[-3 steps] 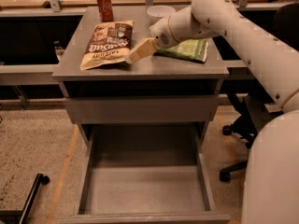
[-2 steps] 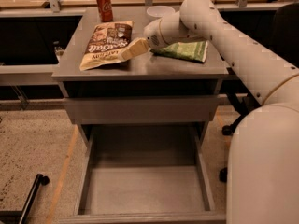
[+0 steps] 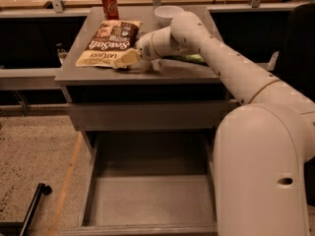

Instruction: Place brown chip bag into middle drawer

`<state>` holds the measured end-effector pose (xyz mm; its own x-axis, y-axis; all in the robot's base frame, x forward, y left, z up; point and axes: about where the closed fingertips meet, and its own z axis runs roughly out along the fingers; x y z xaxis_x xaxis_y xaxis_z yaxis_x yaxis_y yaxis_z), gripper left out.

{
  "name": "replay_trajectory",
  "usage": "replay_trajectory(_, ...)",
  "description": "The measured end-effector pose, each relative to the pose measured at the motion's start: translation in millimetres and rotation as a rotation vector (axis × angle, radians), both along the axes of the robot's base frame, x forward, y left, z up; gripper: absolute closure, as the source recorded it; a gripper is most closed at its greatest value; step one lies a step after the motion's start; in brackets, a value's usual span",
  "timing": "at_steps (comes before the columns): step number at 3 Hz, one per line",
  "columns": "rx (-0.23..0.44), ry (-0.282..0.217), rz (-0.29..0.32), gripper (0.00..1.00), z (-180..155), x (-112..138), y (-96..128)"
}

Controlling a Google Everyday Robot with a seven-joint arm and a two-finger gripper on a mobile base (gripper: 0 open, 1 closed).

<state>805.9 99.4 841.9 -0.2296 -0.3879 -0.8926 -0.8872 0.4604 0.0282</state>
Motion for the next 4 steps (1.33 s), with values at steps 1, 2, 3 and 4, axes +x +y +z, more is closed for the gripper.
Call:
replay_trajectory(1, -0.007, 0.014, 0.000, 0.41, -7.2, -2.8, 8.8)
replay_trajectory(2, -0.034, -0.024, -0.016, 0.72, 7.3, -13.8, 5.6)
replay_trajectory(3, -0.061, -0.064, -0.019, 0.95, 25.7, -24.8, -0.5)
replay_trajectory(4, -0.102, -0.075, -0.010, 1.00, 43.9, -52.2, -17.6)
